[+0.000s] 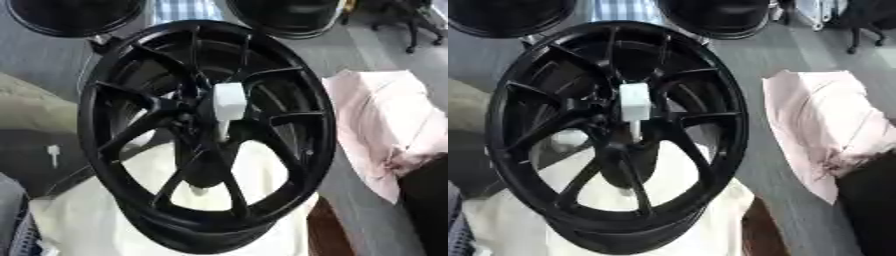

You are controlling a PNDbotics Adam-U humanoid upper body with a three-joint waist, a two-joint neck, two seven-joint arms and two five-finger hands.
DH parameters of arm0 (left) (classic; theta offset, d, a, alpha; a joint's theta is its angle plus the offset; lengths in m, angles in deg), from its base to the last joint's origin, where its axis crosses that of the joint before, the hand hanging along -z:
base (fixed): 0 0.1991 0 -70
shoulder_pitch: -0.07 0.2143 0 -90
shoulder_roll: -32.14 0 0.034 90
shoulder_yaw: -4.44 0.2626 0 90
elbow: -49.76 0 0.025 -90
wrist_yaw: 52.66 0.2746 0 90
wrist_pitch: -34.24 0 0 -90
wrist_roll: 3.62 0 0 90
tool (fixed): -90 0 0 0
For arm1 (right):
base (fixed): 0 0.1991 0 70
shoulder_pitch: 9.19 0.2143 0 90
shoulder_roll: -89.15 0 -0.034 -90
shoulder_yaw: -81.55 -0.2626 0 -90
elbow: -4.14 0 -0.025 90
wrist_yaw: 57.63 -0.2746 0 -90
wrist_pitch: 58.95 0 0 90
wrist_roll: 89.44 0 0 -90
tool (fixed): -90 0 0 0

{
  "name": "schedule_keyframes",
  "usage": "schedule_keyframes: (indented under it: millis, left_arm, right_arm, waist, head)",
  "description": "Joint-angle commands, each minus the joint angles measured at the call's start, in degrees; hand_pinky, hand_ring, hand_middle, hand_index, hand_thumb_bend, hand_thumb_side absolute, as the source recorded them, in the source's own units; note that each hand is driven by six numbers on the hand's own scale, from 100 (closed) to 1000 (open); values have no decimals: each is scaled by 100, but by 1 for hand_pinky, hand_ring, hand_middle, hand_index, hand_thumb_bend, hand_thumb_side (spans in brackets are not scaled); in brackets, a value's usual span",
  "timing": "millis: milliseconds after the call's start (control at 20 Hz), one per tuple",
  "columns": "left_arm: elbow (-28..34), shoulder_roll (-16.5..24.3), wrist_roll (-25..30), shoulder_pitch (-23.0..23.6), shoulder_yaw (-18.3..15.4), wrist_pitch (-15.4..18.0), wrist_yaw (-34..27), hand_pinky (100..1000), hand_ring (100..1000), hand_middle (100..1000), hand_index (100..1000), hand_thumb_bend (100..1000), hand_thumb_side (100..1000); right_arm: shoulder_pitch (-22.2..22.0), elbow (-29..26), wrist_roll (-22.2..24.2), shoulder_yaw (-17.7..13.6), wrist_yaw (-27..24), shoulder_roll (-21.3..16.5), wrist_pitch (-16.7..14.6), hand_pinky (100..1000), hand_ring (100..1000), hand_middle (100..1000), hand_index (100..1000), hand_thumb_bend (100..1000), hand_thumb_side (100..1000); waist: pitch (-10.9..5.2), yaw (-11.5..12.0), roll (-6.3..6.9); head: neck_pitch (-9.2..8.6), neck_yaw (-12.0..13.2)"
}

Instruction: Pull the pin out of the wheel hub.

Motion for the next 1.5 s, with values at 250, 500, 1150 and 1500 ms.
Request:
schedule_keyframes:
  millis: [250, 500, 1150, 1500]
  left_arm:
    - [-31, 386, -5, 63, -89, 75, 108, 296, 438, 463, 611, 100, 774]
    - [-60, 457, 1, 101, -93, 104, 130, 295, 438, 463, 611, 100, 770]
    - [-114, 573, 12, 161, -102, 172, 149, 295, 439, 464, 610, 100, 762]
    - [-135, 617, 27, 168, -93, 164, 170, 295, 440, 464, 610, 100, 760]
  right_arm:
    - [467, 375, 657, 734, 598, -116, -338, 792, 786, 739, 787, 100, 518]
    - [622, 479, 1090, 955, 407, -50, -62, 788, 781, 734, 782, 100, 539]
    - [709, 814, 1690, 1104, 811, 742, 94, 785, 785, 734, 788, 100, 569]
    - [690, 988, 1968, 1184, 937, 1083, 134, 782, 787, 742, 813, 100, 570]
  waist:
    - [-134, -29, -32]
    - [-138, -49, -42]
    - [-172, -108, -44]
    - [-181, -131, -89]
  head:
    - [-10, 111]
    - [-10, 126]
    - [-10, 298]
    - [-10, 311]
